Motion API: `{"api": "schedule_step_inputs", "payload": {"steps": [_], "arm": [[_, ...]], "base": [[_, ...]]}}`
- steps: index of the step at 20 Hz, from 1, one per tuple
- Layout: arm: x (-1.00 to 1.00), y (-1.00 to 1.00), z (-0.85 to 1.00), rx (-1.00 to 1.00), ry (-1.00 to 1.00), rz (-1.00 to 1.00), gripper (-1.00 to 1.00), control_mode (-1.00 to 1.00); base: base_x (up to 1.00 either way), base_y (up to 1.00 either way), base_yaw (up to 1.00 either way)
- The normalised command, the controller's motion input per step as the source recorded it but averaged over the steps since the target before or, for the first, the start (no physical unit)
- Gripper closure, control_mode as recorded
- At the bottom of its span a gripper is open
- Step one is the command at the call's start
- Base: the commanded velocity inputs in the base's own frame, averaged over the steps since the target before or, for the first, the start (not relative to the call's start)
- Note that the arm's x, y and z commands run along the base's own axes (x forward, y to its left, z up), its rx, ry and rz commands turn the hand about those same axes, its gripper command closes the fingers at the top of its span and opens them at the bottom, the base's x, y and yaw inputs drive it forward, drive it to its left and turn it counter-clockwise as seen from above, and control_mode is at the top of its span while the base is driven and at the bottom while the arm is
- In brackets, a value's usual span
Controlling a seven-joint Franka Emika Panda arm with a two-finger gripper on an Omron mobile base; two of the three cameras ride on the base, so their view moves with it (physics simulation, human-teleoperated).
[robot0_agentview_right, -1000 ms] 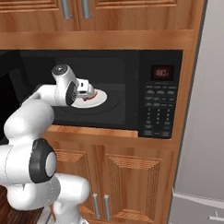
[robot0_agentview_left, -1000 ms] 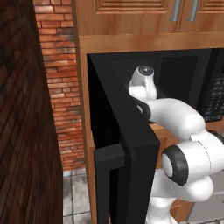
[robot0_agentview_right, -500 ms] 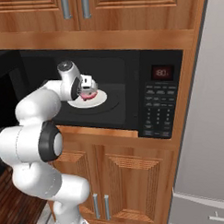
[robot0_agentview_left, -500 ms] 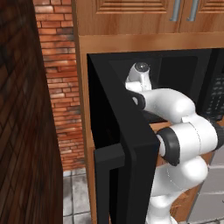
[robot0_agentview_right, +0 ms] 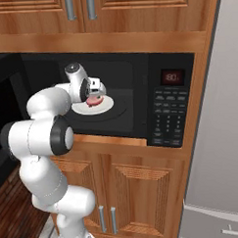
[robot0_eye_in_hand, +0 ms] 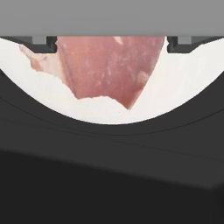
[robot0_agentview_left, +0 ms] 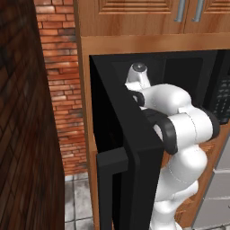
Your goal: Pick the steak from the microwave and place it on plate located on the counter.
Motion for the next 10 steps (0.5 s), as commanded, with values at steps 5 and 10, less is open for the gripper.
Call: {"api": "schedule_step_inputs", "payload": {"steps": [5, 10], "arm": [[0.06, 0.00, -0.34, -0.06, 0.02, 0.00, -1.00, -1.00], [0.00, 0.00, -0.25, -0.01, 0.01, 0.00, -1.00, -1.00]], "base": [[0.00, 0.00, 0.00], [0.00, 0.00, 0.00]]}}
